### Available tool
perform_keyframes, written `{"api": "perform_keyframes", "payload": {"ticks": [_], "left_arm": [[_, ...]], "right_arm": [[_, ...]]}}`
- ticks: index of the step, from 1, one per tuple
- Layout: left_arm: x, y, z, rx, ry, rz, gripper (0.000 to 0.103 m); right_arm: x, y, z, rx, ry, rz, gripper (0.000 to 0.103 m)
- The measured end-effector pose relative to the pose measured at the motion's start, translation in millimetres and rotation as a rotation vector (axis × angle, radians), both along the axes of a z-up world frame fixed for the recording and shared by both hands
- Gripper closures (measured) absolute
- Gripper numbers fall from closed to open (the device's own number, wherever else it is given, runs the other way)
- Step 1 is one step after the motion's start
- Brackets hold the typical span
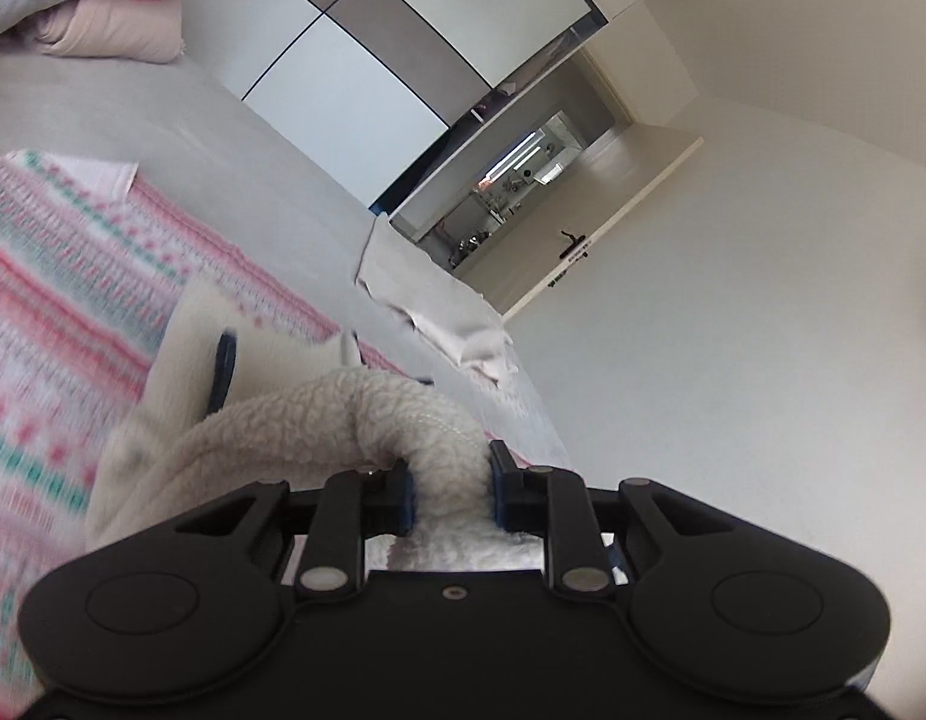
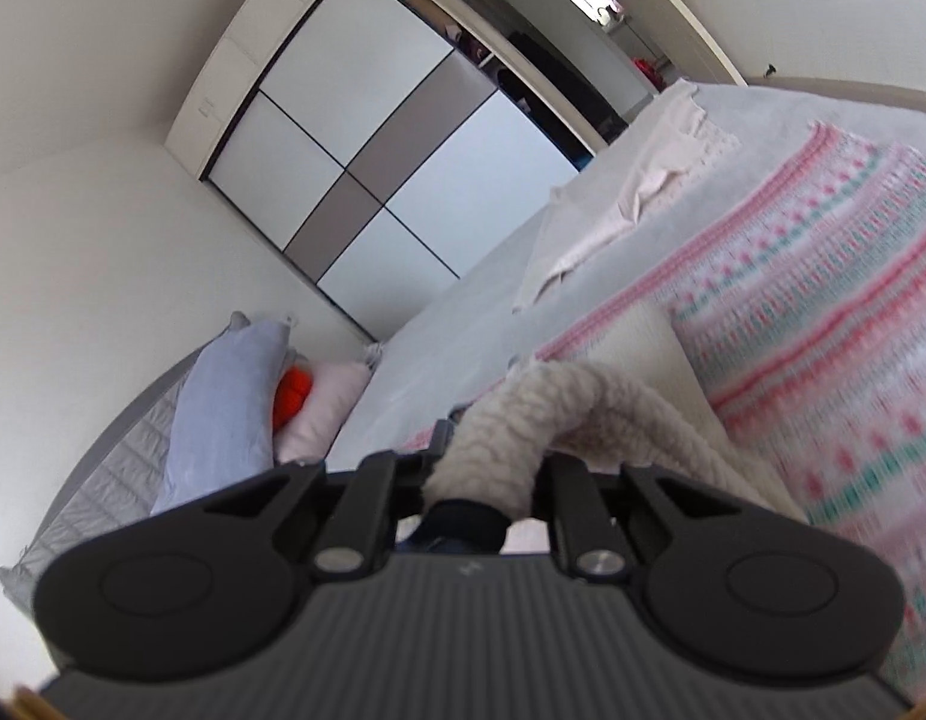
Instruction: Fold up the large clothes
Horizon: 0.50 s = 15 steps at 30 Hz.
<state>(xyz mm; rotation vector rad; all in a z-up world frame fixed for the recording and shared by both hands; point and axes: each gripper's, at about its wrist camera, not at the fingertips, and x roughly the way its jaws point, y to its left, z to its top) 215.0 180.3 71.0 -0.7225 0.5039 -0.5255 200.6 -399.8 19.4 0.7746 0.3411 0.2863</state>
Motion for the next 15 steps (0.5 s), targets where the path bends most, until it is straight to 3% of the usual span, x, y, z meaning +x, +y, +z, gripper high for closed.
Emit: {"api": "perform_keyframes", "payload": {"ticks": [7,12,15], "left_arm": [[111.8,-5.5,-13.8,0.005,0.01,0.093,0.079],[187.1,-3.7,-57.2,-0.021,0.101,0.167,0.076],[219.1,-7.9,-91.7,-0.002,0.163,0.186,0.075]], "right_arm": [[117.5,4.0,0.1,-0.041,0.0,-0.04,0.091],[198.7,-0.8,-27.9,-0.013,0.023,-0.086,0.091],[238.6,-0.4,-57.8,-0.008,0.086,-0.094,0.09]]}}
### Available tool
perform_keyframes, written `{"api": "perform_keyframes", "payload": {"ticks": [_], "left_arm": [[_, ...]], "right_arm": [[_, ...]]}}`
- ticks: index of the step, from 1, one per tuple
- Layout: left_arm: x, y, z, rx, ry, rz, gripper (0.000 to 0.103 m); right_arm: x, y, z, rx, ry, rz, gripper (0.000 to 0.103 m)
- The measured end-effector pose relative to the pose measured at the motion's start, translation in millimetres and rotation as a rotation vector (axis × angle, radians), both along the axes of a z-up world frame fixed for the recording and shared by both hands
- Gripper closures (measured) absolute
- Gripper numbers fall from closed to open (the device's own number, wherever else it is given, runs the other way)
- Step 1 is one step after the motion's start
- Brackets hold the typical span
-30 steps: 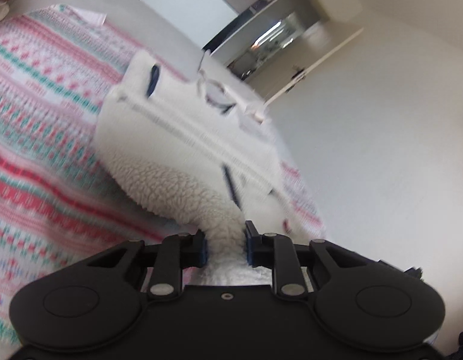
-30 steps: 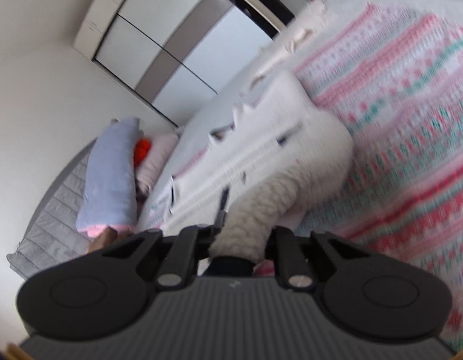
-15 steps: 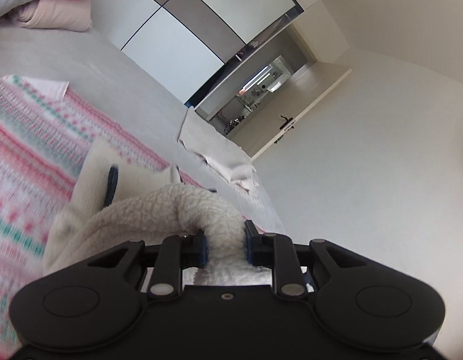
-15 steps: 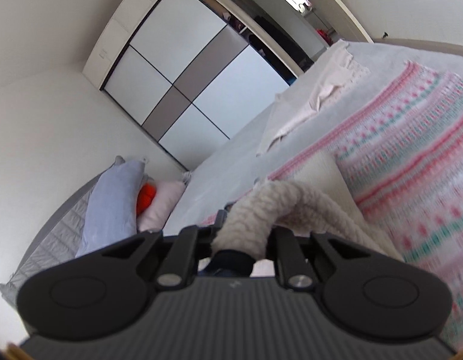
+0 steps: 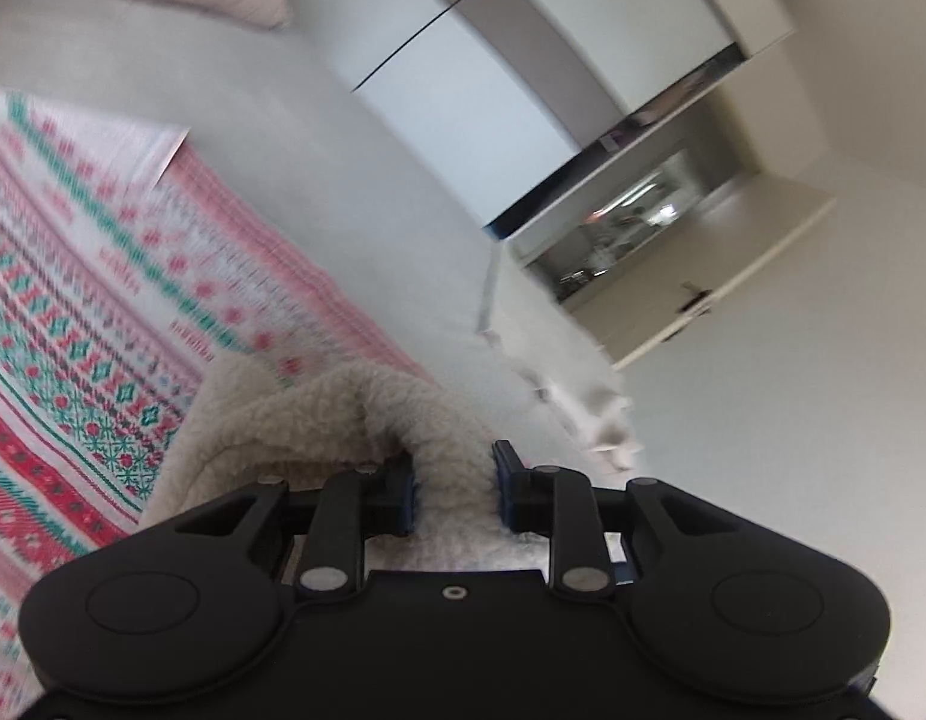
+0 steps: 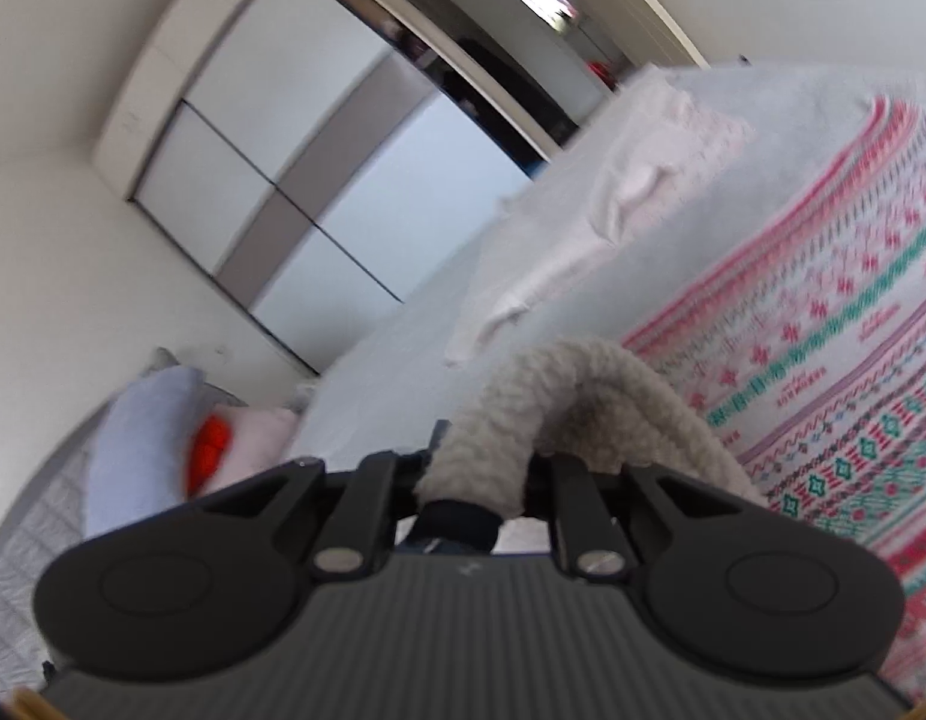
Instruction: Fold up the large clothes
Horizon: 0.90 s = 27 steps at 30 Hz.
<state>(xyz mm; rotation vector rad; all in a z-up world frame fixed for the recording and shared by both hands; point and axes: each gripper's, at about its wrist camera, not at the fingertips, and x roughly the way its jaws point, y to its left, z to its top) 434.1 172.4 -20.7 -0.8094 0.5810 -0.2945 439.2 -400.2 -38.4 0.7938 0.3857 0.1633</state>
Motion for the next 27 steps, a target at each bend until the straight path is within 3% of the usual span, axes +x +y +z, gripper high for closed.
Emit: {"api": "perform_keyframes", "payload": {"ticks": [5,9,12,14,15,16,18,21,27], "left_arm": [[20.9,-5.2,-36.1,0.017,0.004,-0.004,0.072],[15.5,-1.4,-31.2,-0.002,-0.024,-0.045,0.068],[11.0,7.5,-13.7,-0.017,-0.057,-0.121,0.056],[4.7,13.9,-1.6,-0.023,-0.083,-0.149,0.047],[0.5,17.1,3.9,-0.026,-0.099,-0.148,0.034],[-6.8,20.5,11.0,-0.004,-0.132,-0.114,0.011],[-22.1,25.2,27.0,0.082,-0.214,-0.03,0.0],[-19.8,16.5,38.7,0.242,-0.222,-0.041,0.0],[19.9,-37.0,29.9,0.543,-0.126,-0.132,0.0]], "right_arm": [[35.0,5.5,-46.1,-0.081,0.092,-0.028,0.09],[30.7,-1.6,-65.3,-0.009,0.075,-0.015,0.087],[22.0,-16.9,-53.9,0.054,0.004,0.054,0.073],[9.8,-26.2,-40.4,0.058,-0.061,0.055,0.041],[1.4,-29.8,-33.1,0.043,-0.097,0.036,0.033],[-6.4,-33.6,-26.3,0.028,-0.135,0.019,0.027],[-14.2,-38.6,-14.6,-0.006,-0.162,0.01,0.027],[-14.9,-30.0,-0.7,-0.138,-0.14,0.001,0.027],[23.4,22.4,4.7,-0.544,-0.023,-0.003,0.028]]}}
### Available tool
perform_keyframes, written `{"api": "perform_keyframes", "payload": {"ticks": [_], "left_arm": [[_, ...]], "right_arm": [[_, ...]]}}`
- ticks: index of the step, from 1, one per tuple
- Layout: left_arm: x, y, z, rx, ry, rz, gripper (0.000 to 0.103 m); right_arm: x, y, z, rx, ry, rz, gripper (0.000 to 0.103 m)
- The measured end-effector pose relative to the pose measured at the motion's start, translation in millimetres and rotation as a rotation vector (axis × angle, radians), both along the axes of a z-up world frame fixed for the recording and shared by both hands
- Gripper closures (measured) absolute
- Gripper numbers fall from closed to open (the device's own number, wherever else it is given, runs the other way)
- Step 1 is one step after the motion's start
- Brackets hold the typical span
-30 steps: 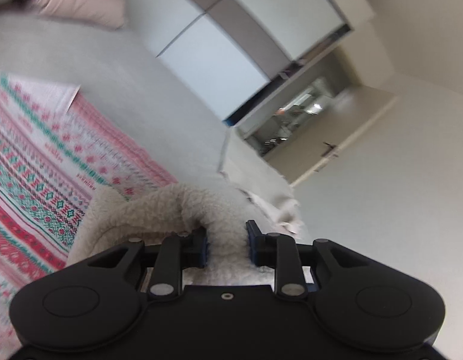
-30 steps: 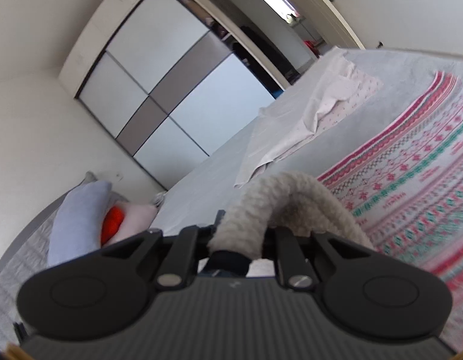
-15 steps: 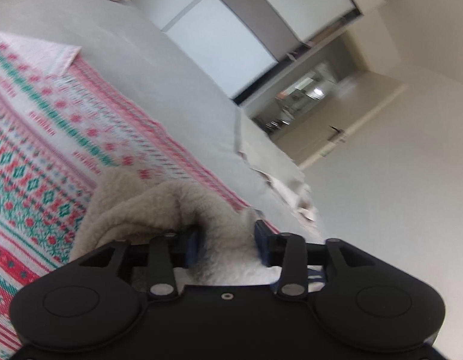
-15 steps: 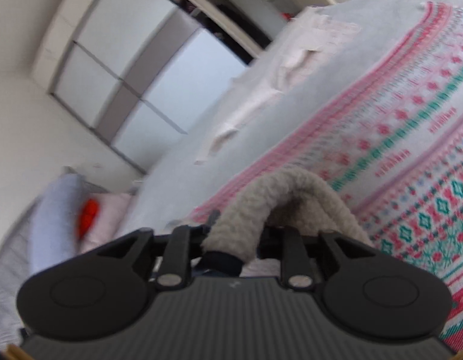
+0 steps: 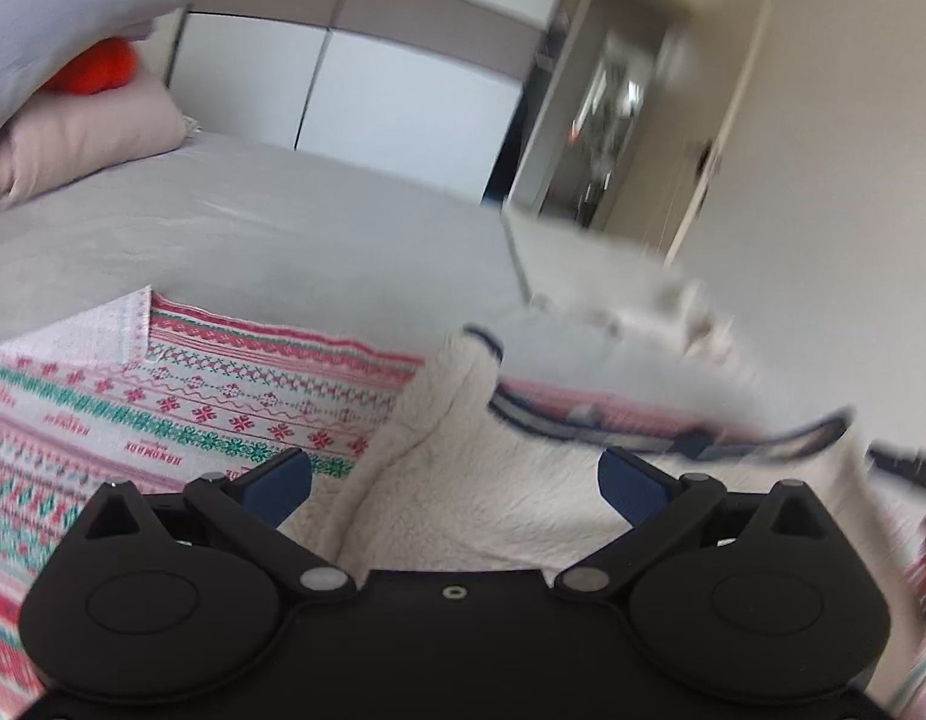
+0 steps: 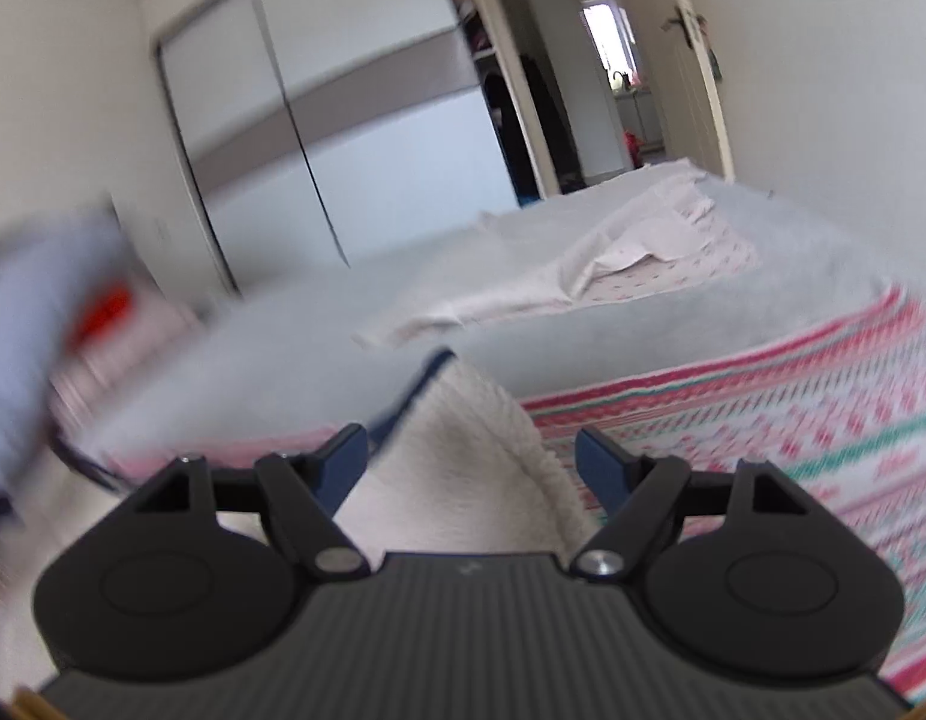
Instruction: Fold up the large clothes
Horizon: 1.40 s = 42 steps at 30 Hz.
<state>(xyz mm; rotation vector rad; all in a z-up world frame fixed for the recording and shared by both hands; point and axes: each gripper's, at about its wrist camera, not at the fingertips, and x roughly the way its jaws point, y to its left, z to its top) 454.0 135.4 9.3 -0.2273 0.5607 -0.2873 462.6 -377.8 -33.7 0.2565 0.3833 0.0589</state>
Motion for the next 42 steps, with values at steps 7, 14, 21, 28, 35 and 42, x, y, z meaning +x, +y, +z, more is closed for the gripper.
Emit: {"api": "perform_keyframes", "payload": {"ticks": [7,14,21,28,35,42], "left_arm": [[41.5,-12.8,-26.6,0.066,0.056,0.123,0.091],[58.4,-0.3,-83.2,0.028,0.064,0.244,0.087],[65.2,18.3,-90.7,-0.111,0.133,0.258,0.082],[24.2,2.2,-39.2,0.065,0.013,0.325,0.016],[-59.6,22.6,-3.6,-0.057,0.07,0.208,0.0],[-136.4,48.9,-1.7,-0.124,0.148,0.255,0.0]], "right_arm": [[42.1,25.0,-13.3,-0.144,0.04,-0.051,0.09],[84.1,7.4,-62.7,-0.069,0.188,-0.156,0.09],[95.4,-11.1,-86.4,0.071,0.259,-0.185,0.084],[56.1,-8.9,-45.7,0.022,0.281,-0.227,0.027],[-40.2,-30.1,-27.3,0.2,0.26,-0.144,0.013],[-119.3,-34.4,-40.4,0.313,0.283,-0.148,0.012]]}}
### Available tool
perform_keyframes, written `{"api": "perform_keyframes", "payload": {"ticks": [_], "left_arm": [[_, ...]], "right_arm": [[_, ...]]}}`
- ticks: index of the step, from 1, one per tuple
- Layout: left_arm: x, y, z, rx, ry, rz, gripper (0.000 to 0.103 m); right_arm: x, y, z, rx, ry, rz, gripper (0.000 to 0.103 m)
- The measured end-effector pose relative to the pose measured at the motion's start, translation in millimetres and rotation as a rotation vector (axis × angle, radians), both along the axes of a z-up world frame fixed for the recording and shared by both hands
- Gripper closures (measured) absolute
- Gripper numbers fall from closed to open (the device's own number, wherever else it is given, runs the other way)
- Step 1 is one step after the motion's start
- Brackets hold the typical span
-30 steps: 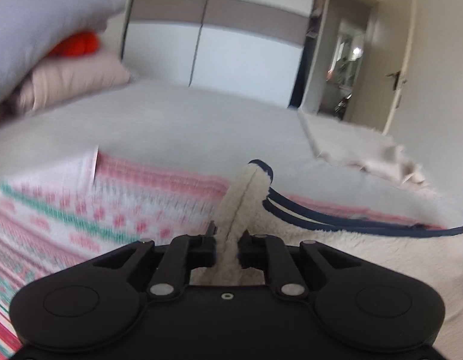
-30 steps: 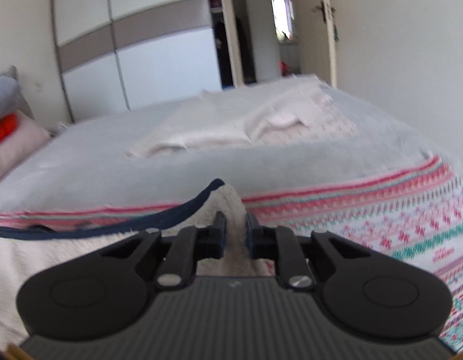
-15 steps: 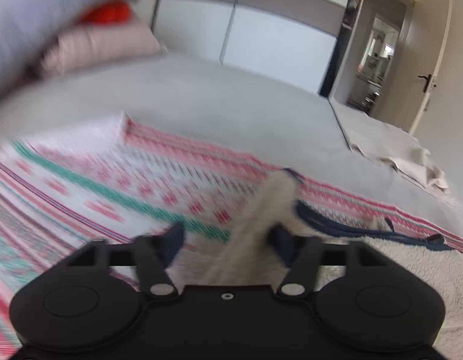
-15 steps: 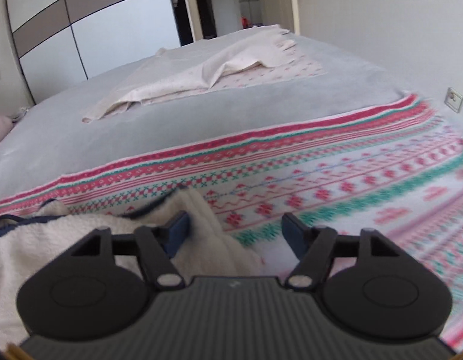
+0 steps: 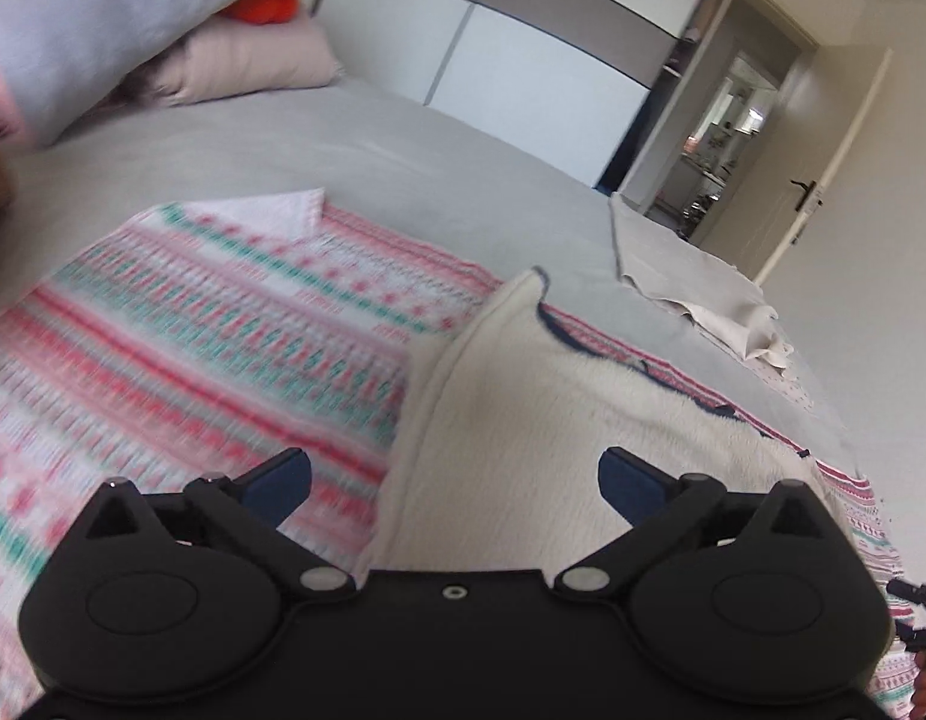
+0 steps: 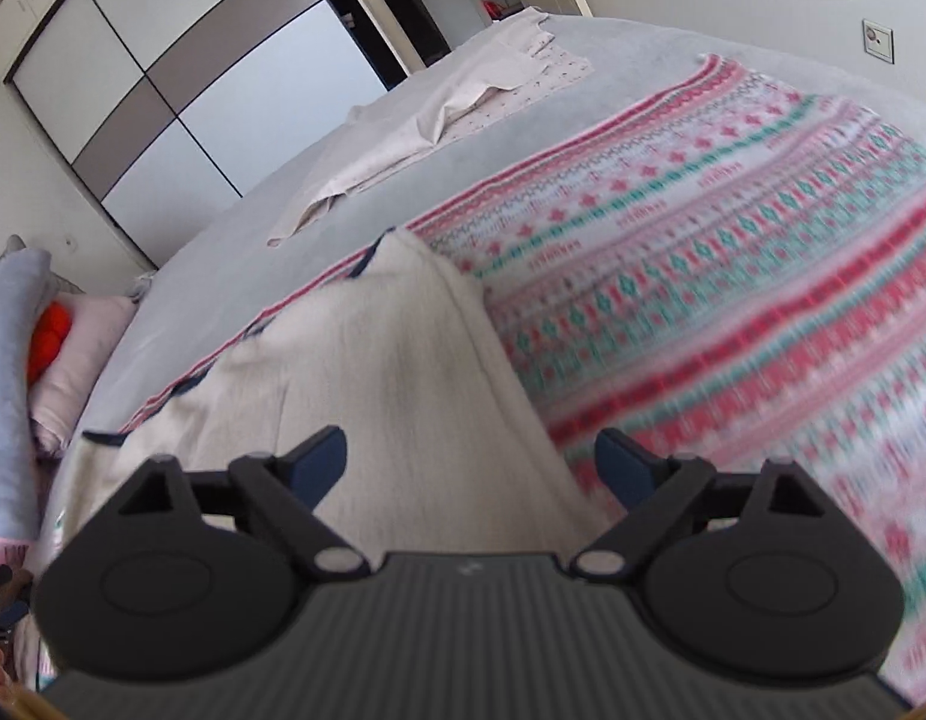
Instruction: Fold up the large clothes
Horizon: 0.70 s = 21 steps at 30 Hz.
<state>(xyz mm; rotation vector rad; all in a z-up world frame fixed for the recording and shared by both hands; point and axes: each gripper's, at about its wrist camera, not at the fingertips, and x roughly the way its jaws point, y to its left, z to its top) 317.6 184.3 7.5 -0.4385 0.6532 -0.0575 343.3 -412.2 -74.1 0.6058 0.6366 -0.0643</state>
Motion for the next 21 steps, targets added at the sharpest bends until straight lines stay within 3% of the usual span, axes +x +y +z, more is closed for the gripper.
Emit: {"api": "perform_keyframes", "payload": {"ticks": [5,10,12,17,21], "left_arm": [[-34.6,14.2,-27.7,-0.216,0.082,0.058,0.0],[-58.3,2.9,-56.3,-0.438,0.106,0.143,0.0],[-55.3,-8.6,-58.8,-0.467,0.134,0.134,0.0],[-54.1,-36.9,-58.8,-0.447,0.124,0.107,0.0],[-53.0,-40.9,-83.3,-0.565,0.111,0.124,0.002]], "right_arm": [[-39.5,14.7,-1.7,0.009,-0.036,-0.036,0.011],[-52.7,41.8,6.5,-0.103,-0.045,0.042,0.01],[-58.7,52.8,9.9,-0.15,-0.074,0.048,0.008],[-64.1,80.1,10.8,-0.233,-0.11,0.104,0.008],[-62.9,96.6,9.7,-0.246,-0.124,0.111,0.008]]}}
